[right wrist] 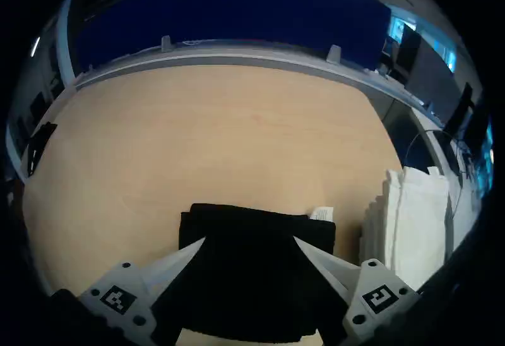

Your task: Fold towel

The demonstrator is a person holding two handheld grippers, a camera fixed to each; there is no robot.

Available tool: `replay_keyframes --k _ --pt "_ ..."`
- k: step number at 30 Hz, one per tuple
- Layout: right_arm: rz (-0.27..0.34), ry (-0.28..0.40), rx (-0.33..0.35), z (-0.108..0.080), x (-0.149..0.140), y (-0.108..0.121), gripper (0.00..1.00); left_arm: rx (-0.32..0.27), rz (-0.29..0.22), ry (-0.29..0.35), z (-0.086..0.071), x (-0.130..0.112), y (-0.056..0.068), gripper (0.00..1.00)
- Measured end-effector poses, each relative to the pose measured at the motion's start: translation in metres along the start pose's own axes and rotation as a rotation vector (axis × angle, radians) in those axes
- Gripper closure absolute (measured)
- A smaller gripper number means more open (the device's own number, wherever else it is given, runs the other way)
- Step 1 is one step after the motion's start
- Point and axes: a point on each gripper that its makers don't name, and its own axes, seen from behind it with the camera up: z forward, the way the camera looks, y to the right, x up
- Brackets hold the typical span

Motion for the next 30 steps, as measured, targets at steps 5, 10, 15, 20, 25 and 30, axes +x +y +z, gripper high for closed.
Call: replay_keyframes --k 5,10,15,20,25,30 --pt "0.004 0.015 -0.007 -0.011 -0.003 -0.003 0.12 -0.008 0.004 0.01 -0.001 0.002 0.0 0.12" --pt "0.021 0.04 -0.013 -0.027 -0.01 -0.007 0.12 -0.016 0.006 0.019 -0.002 0.003 0.0 0.12" --pt "0.043 0.09 -0.024 -0.044 -0.016 -0.014 0.12 -0.024 0.002 0.032 -0.003 0.006 -0.001 0.12" --pt "0.071 0.166 -0.036 -0.062 -0.016 -0.022 0.12 -0.035 0.004 0.042 -0.004 0.008 -0.002 0.12" --pt "0.089 0.252 -0.053 -0.083 -0.012 -0.029 0.12 -0.044 0.007 0.052 -0.006 0.009 0.0 0.12" --pt "0.1 0.354 -0.075 -0.104 -0.002 -0.035 0.12 -0.053 0.009 0.06 -0.009 0.008 0.002 0.12"
